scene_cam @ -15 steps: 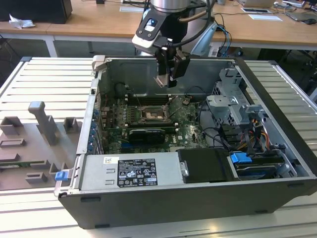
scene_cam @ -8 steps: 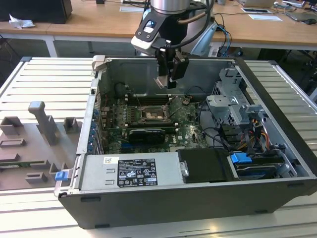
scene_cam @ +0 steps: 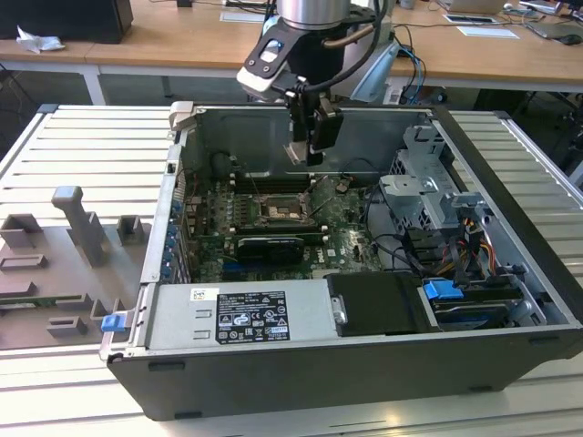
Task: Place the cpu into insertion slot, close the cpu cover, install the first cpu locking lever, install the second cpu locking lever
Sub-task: 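Place the cpu into insertion slot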
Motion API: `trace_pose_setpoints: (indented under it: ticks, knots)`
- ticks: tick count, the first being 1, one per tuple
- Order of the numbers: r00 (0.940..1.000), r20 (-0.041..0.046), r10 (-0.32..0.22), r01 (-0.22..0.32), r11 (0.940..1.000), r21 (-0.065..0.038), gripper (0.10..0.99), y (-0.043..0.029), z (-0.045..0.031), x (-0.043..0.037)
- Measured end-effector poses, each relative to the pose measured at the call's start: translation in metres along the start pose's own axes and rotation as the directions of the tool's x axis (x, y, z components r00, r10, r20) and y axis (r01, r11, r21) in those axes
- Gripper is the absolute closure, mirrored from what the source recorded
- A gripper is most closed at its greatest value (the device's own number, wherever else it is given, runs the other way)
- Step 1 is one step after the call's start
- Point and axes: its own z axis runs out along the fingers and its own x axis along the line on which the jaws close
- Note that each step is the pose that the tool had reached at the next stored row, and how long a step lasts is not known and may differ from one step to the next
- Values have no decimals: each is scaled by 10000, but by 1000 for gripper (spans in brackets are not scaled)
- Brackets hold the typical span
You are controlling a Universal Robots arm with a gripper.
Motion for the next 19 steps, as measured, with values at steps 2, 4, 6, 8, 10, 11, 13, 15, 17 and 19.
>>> trace_pose_setpoints:
  ticks: [2, 4, 6, 8, 10, 11, 13, 15, 17, 19]
  knots:
    - [9999, 8, 101, -101, 9999, -1, 545, 0, 6, 0]
    - [9996, 20, 265, -265, 9996, -2, 545, -1, 17, 0]
    - [9994, 27, 350, -350, 9994, -3, 545, -2, 24, 0]
    - [9990, 33, 436, -436, 9990, -4, 545, -2, 30, 0]
    - [9986, 41, 534, -534, 9986, -5, 545, -3, 36, 0]
    - [9983, 44, 580, -580, 9983, -6, 545, -3, 39, 0]
    - [9976, 53, 692, -692, 9976, -7, 545, -3, 46, -1]
    - [9970, 58, 772, -772, 9970, -8, 545, -4, 51, 0]
    - [9963, 64, 855, -855, 9963, -9, 545, -4, 57, -1]
    - [9952, 73, 974, -974, 9952, -11, 545, -5, 65, -1]
